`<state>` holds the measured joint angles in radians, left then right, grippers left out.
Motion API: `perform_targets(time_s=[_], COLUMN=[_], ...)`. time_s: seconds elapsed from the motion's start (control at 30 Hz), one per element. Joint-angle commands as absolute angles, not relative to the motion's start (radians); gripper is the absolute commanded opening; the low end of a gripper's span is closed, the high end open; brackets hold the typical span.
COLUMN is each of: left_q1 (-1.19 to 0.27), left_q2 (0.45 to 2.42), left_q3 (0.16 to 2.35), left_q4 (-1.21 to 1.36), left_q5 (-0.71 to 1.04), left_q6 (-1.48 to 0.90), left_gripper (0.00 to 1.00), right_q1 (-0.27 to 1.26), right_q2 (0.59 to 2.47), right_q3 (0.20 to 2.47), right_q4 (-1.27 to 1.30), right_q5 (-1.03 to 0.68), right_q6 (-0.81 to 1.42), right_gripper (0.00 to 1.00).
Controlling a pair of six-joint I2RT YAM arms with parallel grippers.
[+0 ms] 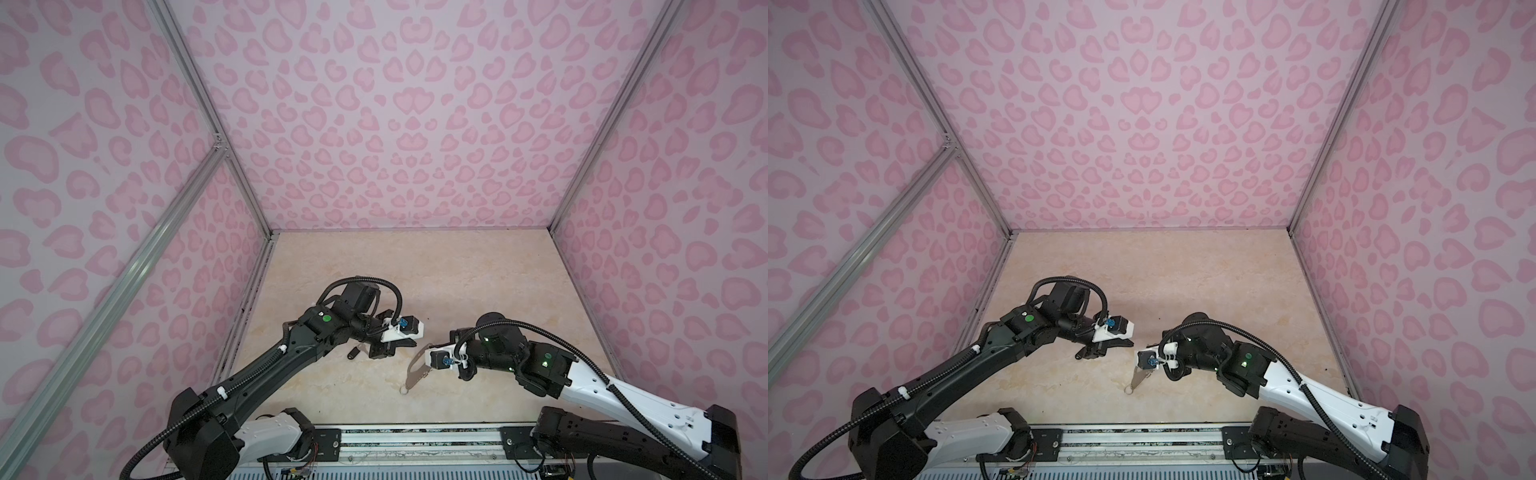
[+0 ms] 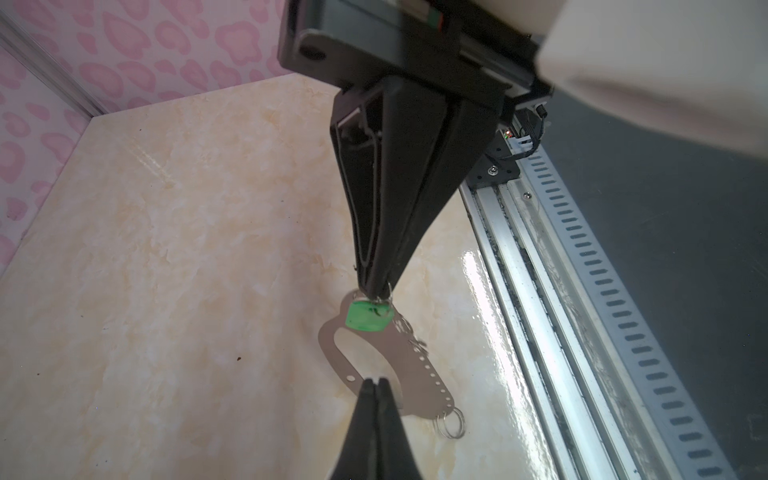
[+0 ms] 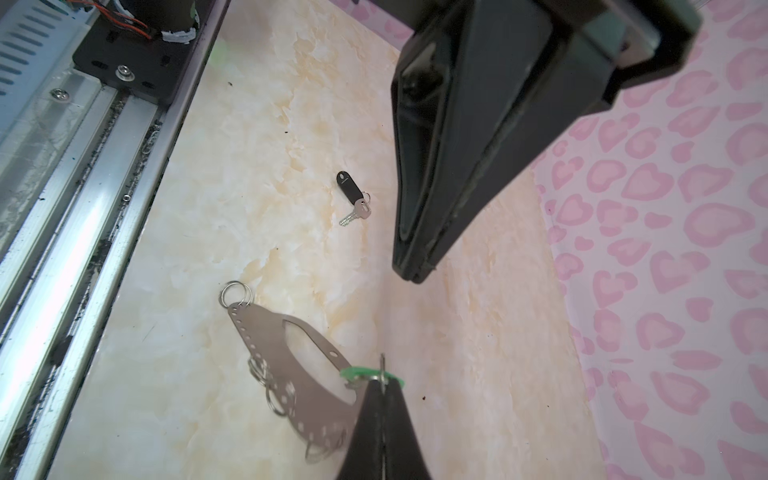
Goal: Put the keys on the keyring
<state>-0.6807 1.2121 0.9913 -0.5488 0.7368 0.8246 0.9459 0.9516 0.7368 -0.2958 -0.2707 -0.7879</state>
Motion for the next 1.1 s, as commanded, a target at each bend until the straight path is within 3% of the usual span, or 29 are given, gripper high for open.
perform_targets(time_s=[0.0, 0.2, 0.37, 0.5, 0.8, 1.07], left_q1=[-0.680, -0.680, -0.680, -0.680, -0.683, -0.692], left_q2=[1.215, 1.227, 1.266, 1.302, 1.303, 1.275], left_q3=[0.985, 0.966, 0.986, 1.017, 1.000, 0.968], left_q4=[-0.528, -0.510, -0.476, -0.448, -0.400, -0.381], left_q5=[0.748, 0.629, 0.555, 0.527, 0.503, 0.502], left_q6=[0.833, 0.810, 0.716, 0.621, 0.539, 0.528], left_gripper=[0.04, 0.05, 0.16, 0.20, 0.22, 0.23], right_q1=[0.944, 0.857, 0.701, 0.620, 0.570, 0.515], right_q2=[0.964, 1.021, 1.091, 1.169, 1.335, 1.491], right_q3=[0.733, 0.754, 0.764, 0.786, 0.837, 0.875], right_q4=[-0.297, -0.327, -0.366, -0.426, -0.551, -0.572], right_q5=[-0.277, -0.249, -0.233, -0.141, 0.006, 0.027], right_q6=[-0.766, -0.650, -0.462, -0.289, -0.025, 0.048], right_gripper=[0.00, 0.00, 0.00, 0.00, 0.00, 0.00])
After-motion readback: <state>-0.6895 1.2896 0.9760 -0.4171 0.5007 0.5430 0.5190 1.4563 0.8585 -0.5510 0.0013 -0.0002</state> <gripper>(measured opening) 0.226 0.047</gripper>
